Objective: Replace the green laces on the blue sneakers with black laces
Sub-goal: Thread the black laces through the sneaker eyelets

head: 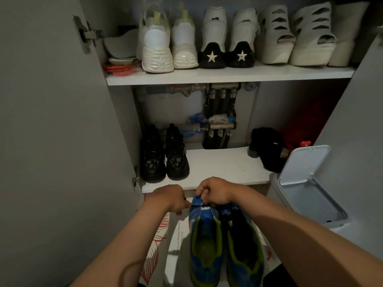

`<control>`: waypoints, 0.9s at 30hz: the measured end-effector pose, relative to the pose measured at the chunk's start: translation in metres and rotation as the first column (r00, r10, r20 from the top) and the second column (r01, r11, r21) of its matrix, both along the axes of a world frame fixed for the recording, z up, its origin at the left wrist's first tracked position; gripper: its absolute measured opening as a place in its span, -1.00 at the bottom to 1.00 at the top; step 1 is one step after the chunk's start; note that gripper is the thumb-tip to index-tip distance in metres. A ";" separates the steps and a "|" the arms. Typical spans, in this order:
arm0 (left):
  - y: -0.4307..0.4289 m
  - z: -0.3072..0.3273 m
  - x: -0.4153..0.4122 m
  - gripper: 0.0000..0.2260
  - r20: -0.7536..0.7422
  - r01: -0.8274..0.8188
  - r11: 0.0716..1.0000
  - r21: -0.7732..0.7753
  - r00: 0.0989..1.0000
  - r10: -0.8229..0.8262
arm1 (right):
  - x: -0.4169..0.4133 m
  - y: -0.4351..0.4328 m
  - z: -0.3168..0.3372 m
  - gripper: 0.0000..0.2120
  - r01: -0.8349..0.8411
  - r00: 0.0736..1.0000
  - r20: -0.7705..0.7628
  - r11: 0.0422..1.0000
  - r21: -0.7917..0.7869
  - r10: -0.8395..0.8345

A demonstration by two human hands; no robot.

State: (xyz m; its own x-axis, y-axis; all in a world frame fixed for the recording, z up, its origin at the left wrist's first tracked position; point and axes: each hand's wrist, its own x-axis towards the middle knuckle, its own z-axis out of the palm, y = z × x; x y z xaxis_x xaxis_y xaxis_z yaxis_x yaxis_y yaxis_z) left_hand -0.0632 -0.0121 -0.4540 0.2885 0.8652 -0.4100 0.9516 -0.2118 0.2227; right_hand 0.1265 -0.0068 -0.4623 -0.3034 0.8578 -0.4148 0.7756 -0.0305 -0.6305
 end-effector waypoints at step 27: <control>-0.008 -0.024 0.037 -0.68 0.083 0.068 0.989 0.133 0.993 -0.080 | 0.027 -0.010 -0.022 -0.62 -0.026 0.927 0.375 0.999 0.046 0.007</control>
State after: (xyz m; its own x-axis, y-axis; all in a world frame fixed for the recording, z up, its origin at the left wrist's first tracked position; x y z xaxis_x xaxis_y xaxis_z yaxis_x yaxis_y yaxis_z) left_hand -0.0264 -0.0202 -0.4780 0.3837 0.8843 -0.2661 0.9102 -0.3134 0.2708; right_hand 0.1538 -0.0164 -0.4846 -0.1482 0.8761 -0.4588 0.9558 0.0078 -0.2938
